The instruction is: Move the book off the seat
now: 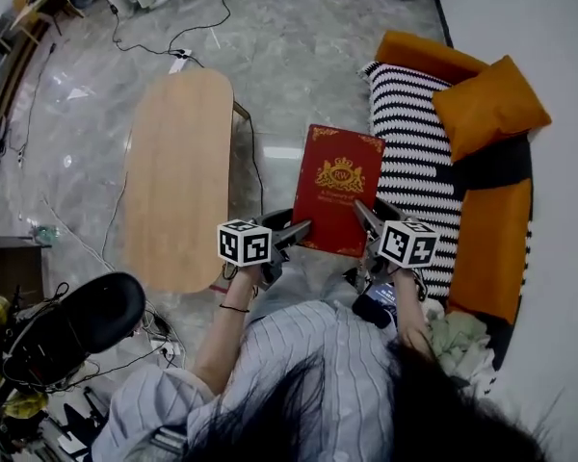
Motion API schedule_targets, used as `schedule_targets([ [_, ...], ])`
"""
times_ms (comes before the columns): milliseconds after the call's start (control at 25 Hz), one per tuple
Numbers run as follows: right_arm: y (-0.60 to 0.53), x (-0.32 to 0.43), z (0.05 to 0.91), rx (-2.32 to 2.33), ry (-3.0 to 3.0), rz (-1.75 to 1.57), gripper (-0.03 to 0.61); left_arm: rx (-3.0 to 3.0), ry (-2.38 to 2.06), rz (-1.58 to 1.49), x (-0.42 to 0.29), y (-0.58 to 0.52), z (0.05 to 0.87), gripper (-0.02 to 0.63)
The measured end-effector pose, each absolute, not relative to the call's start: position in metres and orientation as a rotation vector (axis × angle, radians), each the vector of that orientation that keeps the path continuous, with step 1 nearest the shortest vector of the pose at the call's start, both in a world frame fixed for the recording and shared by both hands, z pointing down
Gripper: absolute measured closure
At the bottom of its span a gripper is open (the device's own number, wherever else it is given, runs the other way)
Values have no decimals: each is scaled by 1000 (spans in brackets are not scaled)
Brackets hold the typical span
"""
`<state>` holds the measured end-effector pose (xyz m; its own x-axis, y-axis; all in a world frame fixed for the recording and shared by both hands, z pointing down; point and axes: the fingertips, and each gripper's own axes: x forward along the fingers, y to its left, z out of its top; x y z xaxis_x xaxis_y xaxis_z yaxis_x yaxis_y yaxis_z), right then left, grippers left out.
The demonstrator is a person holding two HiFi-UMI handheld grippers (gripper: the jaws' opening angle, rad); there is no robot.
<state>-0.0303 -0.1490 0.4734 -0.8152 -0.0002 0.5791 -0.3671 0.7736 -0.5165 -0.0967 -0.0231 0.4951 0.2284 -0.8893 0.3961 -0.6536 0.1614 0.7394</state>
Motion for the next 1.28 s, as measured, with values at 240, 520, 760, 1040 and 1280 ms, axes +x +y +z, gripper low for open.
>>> schedule_targets([
  [240, -116, -79, 482, 182, -2385, 806, 379, 1510, -1547, -352, -135, 14, 506, 337],
  [520, -66, -130, 486, 86, -2367, 784, 380, 1440, -1624, -402, -176, 69, 506, 337],
  [760, -27, -183, 490, -30, -2358, 742, 380, 1354, -1710, -466, -216, 114, 510, 337],
  [1040, 15, -251, 500, -181, -2316, 651, 382, 1211, -1797, -614, -259, 159, 523, 337],
  [1280, 42, -285, 506, -295, -2258, 585, 382, 1123, -1847, -659, -279, 186, 529, 337],
])
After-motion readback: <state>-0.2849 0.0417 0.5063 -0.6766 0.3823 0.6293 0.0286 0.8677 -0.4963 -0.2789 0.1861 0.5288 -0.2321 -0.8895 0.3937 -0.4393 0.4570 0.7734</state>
